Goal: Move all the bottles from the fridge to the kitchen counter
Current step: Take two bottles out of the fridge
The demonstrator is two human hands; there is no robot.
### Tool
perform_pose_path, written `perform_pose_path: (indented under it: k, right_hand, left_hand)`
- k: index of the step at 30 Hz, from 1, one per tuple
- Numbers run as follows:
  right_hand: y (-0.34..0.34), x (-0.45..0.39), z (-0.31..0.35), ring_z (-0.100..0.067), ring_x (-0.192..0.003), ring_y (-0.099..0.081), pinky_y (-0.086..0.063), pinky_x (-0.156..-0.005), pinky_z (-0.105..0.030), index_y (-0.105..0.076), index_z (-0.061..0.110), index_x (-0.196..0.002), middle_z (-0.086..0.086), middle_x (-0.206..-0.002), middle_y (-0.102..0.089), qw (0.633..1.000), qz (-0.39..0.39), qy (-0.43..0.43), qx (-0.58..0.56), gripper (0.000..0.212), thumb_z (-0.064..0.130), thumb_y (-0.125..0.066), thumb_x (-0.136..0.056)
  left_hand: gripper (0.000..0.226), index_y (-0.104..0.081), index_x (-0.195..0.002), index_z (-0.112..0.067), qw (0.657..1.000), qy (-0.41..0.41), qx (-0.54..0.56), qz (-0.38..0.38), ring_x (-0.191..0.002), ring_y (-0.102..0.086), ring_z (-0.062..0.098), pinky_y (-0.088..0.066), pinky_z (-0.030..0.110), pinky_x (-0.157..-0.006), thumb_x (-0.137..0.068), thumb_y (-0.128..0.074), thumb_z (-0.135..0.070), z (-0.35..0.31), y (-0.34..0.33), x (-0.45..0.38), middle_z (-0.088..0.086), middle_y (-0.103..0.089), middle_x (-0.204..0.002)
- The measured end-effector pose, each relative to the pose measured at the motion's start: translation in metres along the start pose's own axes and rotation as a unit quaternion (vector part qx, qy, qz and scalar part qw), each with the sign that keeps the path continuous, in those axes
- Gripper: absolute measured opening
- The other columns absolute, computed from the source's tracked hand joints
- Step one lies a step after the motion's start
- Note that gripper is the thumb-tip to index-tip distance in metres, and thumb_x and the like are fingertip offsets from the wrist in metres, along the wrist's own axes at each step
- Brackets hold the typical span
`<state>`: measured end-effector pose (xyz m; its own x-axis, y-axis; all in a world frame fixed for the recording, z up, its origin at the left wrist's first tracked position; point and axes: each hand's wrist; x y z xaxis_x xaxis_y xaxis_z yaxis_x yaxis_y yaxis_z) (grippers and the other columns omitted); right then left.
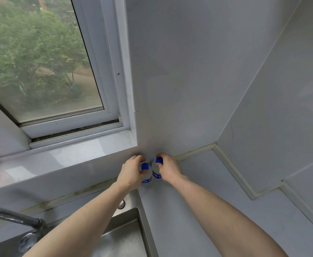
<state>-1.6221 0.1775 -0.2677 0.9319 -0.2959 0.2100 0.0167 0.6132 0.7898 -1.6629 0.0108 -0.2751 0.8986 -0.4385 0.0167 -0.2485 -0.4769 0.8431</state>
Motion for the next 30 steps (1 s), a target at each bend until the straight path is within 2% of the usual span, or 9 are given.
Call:
perform_pose_path:
  k: [5,8,12,18,21,25,30]
  right_hand:
    - [0.014,0.012,0.005,-0.03,-0.129,-0.057,-0.049,-0.106,-0.037,-0.049,0.016,-0.15,-0.01,-0.145,-0.057,1.0,0.014,-0.004,0.004,0.049,0.013,-0.059,-0.102]
    - [0.025,0.033,0.002,-0.03,-0.128,-0.057,-0.048,-0.107,-0.038,-0.051,0.013,-0.146,-0.01,-0.145,-0.054,1.0,0.017,0.007,0.001,0.047,0.007,-0.058,-0.1]
    - [0.039,0.079,-0.004,-0.02,-0.131,-0.054,-0.042,-0.109,-0.027,-0.046,0.024,-0.152,0.004,-0.15,-0.049,0.999,-0.004,0.02,-0.032,0.058,0.005,-0.059,-0.099]
    - [0.053,0.165,-0.01,-0.014,-0.151,-0.032,-0.025,-0.121,-0.027,-0.035,0.026,-0.159,0.007,-0.164,-0.034,0.997,-0.01,0.014,-0.072,0.063,0.014,-0.059,-0.102]
    - [0.056,0.211,-0.009,-0.012,-0.154,-0.025,-0.022,-0.122,-0.027,-0.031,0.032,-0.16,0.01,-0.167,-0.026,0.995,-0.033,0.009,-0.092,0.063,0.019,-0.057,-0.103]
    - [0.058,0.281,-0.013,-0.007,-0.155,-0.016,-0.017,-0.124,-0.027,-0.025,0.037,-0.161,0.016,-0.169,-0.017,0.991,-0.074,-0.011,-0.107,0.064,0.028,-0.054,-0.105]
    - [0.054,0.378,-0.025,-0.004,-0.156,-0.007,-0.013,-0.127,-0.028,-0.022,0.039,-0.161,0.02,-0.169,-0.009,0.98,-0.156,-0.073,-0.101,0.064,0.033,-0.052,-0.105]
  left_hand:
    - [0.029,-0.063,-0.123,-0.017,1.0,0.01,-0.008,0.004,-0.11,-0.061,0.024,-0.048,0.03,-0.09,-0.094,-0.068,-0.019,-0.003,0.008,0.005,0.0,-0.064,-0.125]
    - [0.028,-0.062,-0.123,-0.018,1.0,0.008,-0.015,0.004,-0.109,-0.061,0.024,-0.05,0.033,-0.09,-0.096,-0.064,-0.017,-0.006,0.017,0.013,-0.001,-0.063,-0.125]
    - [0.027,-0.058,-0.124,-0.026,1.0,-0.015,-0.008,-0.004,-0.1,-0.066,0.021,-0.053,0.037,-0.086,-0.098,-0.061,-0.018,-0.012,0.03,0.042,-0.007,-0.06,-0.128]
    - [0.036,-0.055,-0.133,-0.026,0.996,-0.08,-0.022,-0.014,-0.114,-0.061,0.017,-0.051,0.03,-0.091,-0.097,-0.06,-0.021,-0.031,0.054,0.124,-0.01,-0.053,-0.136]
    - [0.04,-0.052,-0.137,-0.026,0.994,-0.101,-0.039,-0.003,-0.122,-0.055,0.017,-0.049,0.03,-0.097,-0.098,-0.06,-0.024,-0.039,0.063,0.166,-0.01,-0.048,-0.143]
    - [0.041,-0.051,-0.137,-0.029,0.988,-0.147,-0.038,0.015,-0.117,-0.054,0.019,-0.048,0.03,-0.095,-0.098,-0.061,-0.028,-0.053,0.071,0.208,-0.013,-0.044,-0.146]
    - [0.041,-0.051,-0.14,-0.029,0.971,-0.238,-0.007,0.039,-0.134,-0.045,0.015,-0.043,0.035,-0.108,-0.1,-0.059,-0.033,-0.096,0.078,0.249,-0.012,-0.043,-0.15]
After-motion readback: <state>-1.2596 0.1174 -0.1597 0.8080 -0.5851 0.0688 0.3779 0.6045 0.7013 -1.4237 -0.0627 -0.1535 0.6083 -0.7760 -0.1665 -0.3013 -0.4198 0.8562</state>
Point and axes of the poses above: each hand's wrist, its own x-axis away from the middle knuckle, its own y-axis out of the back of the hand, z = x × y
